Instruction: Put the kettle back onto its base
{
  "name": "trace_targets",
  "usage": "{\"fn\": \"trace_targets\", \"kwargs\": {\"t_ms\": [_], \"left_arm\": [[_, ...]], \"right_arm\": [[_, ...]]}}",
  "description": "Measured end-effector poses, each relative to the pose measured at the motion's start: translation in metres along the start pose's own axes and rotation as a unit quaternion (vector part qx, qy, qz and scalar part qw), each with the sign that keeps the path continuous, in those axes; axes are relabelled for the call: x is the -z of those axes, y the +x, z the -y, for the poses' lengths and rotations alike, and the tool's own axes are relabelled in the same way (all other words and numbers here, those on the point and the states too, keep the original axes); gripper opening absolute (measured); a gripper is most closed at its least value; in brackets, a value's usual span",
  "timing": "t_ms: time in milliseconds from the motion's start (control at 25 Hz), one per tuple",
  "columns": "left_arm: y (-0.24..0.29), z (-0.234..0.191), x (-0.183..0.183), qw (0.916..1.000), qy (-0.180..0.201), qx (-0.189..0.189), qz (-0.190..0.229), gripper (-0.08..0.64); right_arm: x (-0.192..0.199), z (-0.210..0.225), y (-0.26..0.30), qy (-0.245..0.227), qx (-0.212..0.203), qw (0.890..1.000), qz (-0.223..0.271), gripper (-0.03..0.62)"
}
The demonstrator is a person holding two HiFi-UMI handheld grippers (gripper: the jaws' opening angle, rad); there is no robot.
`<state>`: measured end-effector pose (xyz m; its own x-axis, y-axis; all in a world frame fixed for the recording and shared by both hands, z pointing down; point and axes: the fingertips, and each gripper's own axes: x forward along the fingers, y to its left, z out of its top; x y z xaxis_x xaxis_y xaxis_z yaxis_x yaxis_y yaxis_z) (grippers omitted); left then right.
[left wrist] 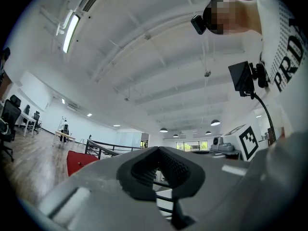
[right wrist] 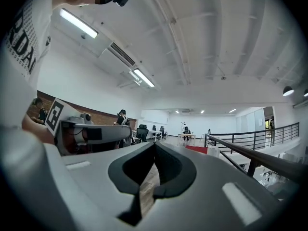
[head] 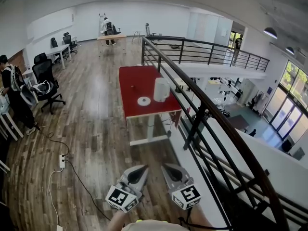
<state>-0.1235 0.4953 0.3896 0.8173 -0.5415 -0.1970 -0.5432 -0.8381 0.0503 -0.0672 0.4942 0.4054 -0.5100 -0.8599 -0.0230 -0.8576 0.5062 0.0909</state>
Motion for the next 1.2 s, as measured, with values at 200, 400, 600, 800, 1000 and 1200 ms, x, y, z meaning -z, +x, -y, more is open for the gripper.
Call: {"fn": "trace_targets", "kwargs": {"t_ms": [200, 400, 600, 800, 1000, 1200], "left_arm": [[-0.014, 0.002, 0.000, 1.0000, -0.003, 0.005, -0.002, 0.003], [-0.030, -0.001, 0.001, 1.0000, -0.002, 0.008, -0.002, 0.003], [-0.042, -0.003, 0.001, 0.9999, -0.002, 0.013, -0.002, 0.003], [-0.046, -0.009, 0.008, 0.9998, -0.010, 0.016, -0.005, 0.002], [-0.040, -0.011, 0.012, 0.9998, -0.007, 0.015, -0.011, 0.002], [-0.025, -0.015, 0.015, 0.9997, -0.010, 0.013, -0.017, 0.003]], "right_arm": [[0.000, -0.014, -0.001, 0.000, 0.007, 1.000, -0.004, 0.008], [-0.003, -0.030, -0.005, 0.003, 0.026, 1.000, 0.009, 0.008], [-0.001, -0.045, 0.003, 0.001, 0.034, 0.999, 0.007, 0.008], [0.004, -0.049, 0.007, -0.003, 0.042, 0.999, 0.002, 0.008], [0.003, -0.038, 0.011, -0.007, 0.051, 0.999, 0.004, 0.009], [0.006, -0.025, 0.021, -0.002, 0.039, 0.999, -0.004, 0.011]]}}
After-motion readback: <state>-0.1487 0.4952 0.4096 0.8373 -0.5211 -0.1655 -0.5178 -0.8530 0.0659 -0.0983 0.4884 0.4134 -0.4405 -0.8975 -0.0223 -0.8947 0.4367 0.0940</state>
